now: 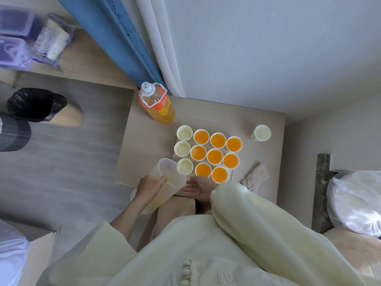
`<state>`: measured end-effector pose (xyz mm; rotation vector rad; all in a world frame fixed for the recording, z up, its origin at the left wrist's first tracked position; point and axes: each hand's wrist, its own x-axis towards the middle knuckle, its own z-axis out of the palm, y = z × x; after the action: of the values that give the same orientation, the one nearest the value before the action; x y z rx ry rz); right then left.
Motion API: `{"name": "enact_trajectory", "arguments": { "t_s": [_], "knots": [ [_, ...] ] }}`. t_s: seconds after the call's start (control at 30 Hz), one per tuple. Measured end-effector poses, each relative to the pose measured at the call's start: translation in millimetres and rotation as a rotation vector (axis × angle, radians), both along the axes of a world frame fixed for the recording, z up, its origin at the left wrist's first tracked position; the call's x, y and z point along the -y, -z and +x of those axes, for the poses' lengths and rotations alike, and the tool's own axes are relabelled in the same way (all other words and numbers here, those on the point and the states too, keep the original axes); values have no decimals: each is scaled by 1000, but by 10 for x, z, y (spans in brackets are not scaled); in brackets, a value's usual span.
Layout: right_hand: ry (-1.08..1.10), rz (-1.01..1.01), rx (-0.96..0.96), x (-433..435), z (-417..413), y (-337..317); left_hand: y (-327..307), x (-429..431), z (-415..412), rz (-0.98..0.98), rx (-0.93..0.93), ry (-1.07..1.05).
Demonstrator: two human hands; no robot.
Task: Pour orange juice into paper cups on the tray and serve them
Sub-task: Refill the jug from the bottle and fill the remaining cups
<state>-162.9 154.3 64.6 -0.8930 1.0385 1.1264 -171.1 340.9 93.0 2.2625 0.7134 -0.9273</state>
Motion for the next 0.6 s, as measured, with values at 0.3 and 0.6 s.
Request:
{"name": "enact_trajectory", "arguments": {
  "t_s": [0.3,0.6],
  "knots": [
    [-47,-15,2,-64,-15,14,57,53,36,39,-34,-20],
    [-127,-56,24,-62,-15,15,107,138,87,75,-35,27]
  ]
}}
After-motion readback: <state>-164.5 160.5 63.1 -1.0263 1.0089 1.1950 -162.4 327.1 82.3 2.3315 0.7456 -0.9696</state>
